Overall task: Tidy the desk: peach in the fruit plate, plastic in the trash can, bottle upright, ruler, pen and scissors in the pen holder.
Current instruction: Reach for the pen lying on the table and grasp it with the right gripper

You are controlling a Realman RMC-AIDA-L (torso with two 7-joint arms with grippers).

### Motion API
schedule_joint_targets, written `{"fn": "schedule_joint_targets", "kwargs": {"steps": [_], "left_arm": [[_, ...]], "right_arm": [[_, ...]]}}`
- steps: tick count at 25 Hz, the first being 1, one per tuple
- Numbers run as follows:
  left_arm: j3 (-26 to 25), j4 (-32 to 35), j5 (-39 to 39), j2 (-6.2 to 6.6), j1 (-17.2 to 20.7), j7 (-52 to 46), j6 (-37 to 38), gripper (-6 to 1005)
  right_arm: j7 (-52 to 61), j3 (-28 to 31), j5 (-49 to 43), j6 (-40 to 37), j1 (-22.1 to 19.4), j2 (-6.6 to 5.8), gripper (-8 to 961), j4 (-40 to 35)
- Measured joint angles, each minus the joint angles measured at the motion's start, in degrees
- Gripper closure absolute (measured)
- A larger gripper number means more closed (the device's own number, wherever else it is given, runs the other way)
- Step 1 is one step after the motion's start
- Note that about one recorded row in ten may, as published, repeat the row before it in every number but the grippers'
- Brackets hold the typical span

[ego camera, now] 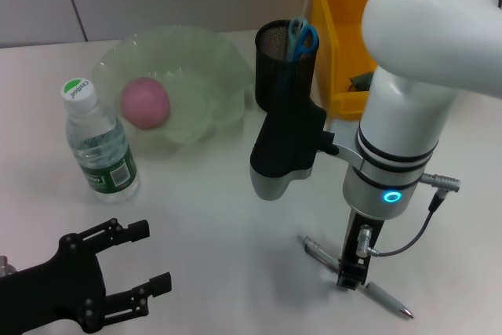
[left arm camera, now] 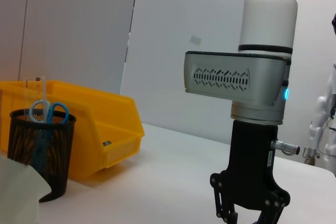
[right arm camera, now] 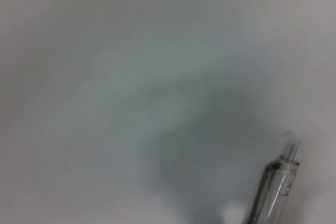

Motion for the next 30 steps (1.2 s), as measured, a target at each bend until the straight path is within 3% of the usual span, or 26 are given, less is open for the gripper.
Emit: {"fn": "schedule_joint_targets", "kwargs": {"steps": [6,30], "left_arm": [[0.00,0.00,0.00,0.03,0.11,-0.03,0.01,202],[-0.05,0.00,0.00,0.13,-0.15,-0.05,0.09,202]], "right_arm": [[0.11,-0.02,0.00,-0.01,0.01,0.00,631,-0.17],[0.52,-1.24,-0.36,-0.21,-0.15,0.00,634,-0.12]]}}
